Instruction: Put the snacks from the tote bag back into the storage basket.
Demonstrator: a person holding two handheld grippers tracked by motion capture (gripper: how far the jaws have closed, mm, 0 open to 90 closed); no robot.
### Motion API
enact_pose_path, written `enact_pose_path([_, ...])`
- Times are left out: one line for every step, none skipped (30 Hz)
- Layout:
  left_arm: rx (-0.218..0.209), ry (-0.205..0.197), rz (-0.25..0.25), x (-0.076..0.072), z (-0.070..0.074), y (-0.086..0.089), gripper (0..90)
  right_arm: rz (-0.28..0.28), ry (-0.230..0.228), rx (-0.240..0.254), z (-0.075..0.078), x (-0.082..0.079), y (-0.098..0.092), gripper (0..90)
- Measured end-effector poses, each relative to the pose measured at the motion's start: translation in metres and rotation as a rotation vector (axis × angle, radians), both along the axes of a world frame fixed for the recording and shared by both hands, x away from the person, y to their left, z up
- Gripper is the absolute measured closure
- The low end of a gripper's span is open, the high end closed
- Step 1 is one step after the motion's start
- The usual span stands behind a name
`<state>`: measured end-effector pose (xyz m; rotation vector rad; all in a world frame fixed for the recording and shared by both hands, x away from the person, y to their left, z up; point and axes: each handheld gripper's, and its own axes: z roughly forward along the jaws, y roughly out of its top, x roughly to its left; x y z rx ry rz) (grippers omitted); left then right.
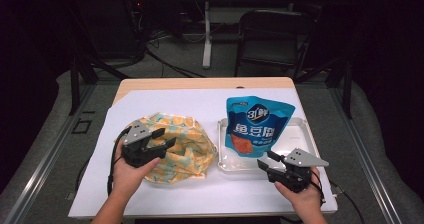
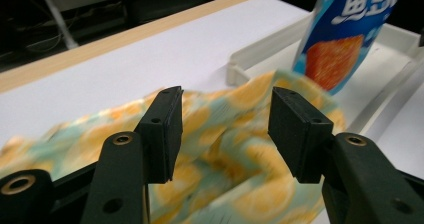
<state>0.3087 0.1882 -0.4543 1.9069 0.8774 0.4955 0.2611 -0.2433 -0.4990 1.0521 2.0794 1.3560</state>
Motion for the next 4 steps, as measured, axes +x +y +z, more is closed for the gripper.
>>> enact_pose_path([-0.003, -0.002, 0.011, -0.002, -0.004, 0.006, 47.1, 0.002, 0.005, -0.003, -0.003, -0.001, 0.000, 50.6])
enact_pose_path([-0.007, 0.003, 0.023, -0.003, -0.007, 0.012, 46.1, 0.004, 0.010, -0.003, -0.005, -0.001, 0.000, 50.6])
enact_pose_path([-0.009, 0.006, 0.033, -0.005, -0.010, 0.018, 45.5, 0.006, 0.013, -0.003, -0.006, -0.001, 0.000, 50.6])
enact_pose_path([-0.012, 0.010, 0.046, -0.007, -0.013, 0.024, 45.2, 0.013, 0.013, 0.000, -0.008, -0.002, 0.000, 50.5])
